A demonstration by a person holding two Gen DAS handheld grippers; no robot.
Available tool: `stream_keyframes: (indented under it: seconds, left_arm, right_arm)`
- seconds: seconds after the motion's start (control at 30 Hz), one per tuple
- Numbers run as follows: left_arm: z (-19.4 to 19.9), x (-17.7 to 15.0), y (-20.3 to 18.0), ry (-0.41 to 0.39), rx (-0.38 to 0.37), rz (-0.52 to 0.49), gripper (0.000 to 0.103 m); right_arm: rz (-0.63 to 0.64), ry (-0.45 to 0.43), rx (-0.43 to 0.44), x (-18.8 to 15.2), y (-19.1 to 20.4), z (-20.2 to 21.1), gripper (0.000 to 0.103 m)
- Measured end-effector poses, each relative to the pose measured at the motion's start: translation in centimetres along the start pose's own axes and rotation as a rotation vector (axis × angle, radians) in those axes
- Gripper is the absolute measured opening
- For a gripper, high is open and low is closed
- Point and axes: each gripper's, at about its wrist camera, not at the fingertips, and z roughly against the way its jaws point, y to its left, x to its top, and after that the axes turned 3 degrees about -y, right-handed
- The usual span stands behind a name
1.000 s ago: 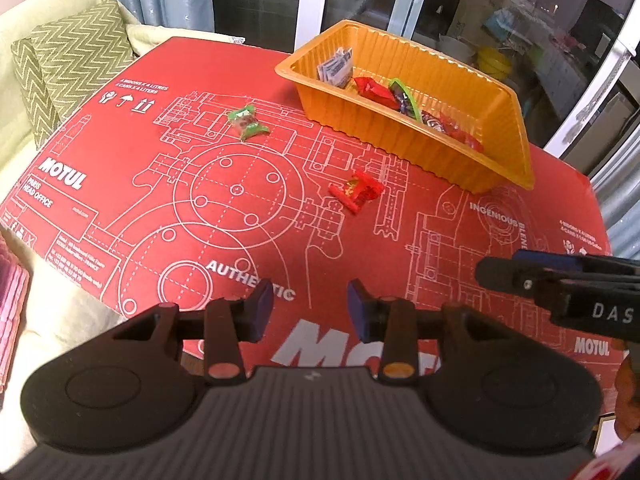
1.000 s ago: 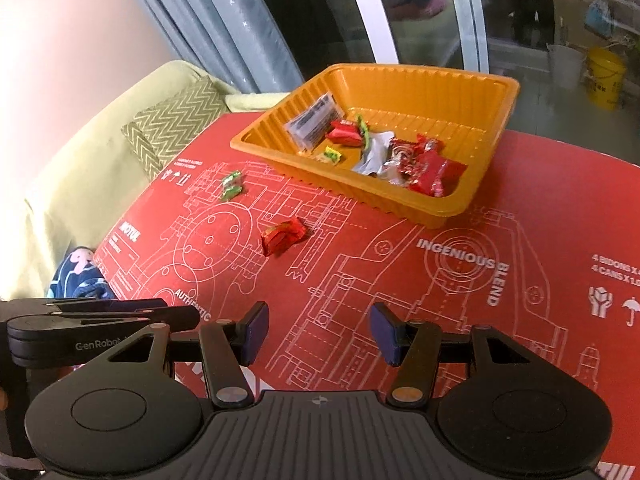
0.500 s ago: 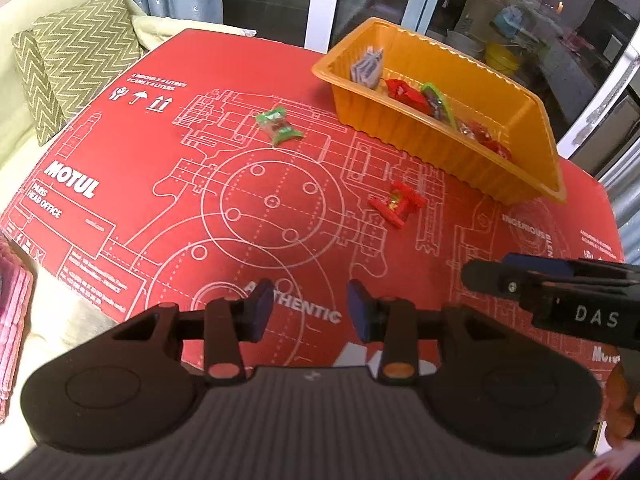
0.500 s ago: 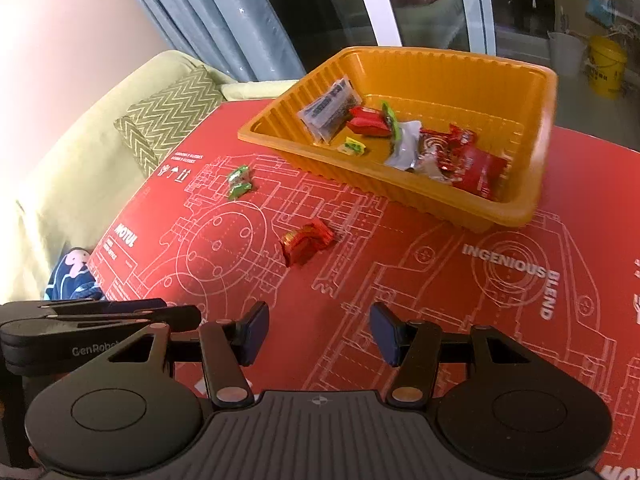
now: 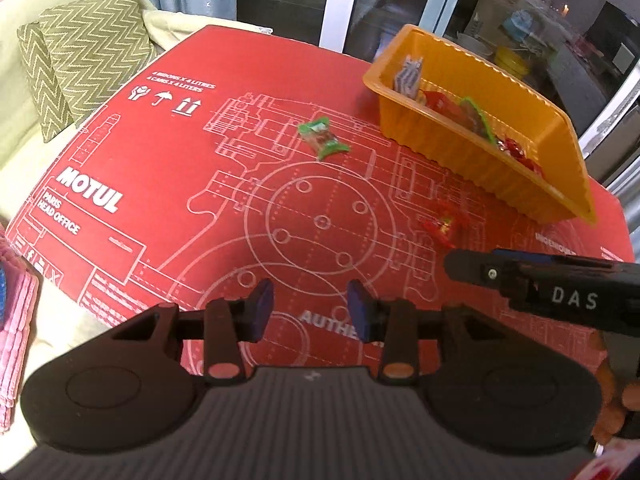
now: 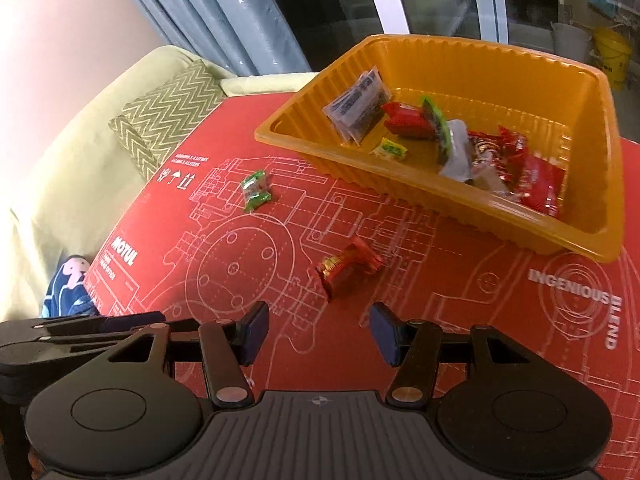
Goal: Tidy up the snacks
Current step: 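Grasp the red candy with the right tool while the left tool grasps the green-wrapped candy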
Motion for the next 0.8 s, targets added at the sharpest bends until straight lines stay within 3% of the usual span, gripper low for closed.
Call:
stream_keyframes:
  seconds: [0.3,0.7,0.8]
  left_arm:
    - [-1.1,1.3,2.0,0.01,-0.019,-0.021,0.037]
    - [-2.7,3.0,3.2,0.019,-0.061,-0.075,0.037]
    - [-3.1,3.4,3.2,0.021,-0.074,-0.091,0.037]
  right_arm:
    - [-0.067,-0.036,-0.067,1.2,0.8,-2.6,0.056]
    - [-0.049,-0.088,-0.212,1.2,1.9,-4.2,0.055]
    - [-0.014,-0.097,-0.25,1.0,2.2,-4.3,0.043]
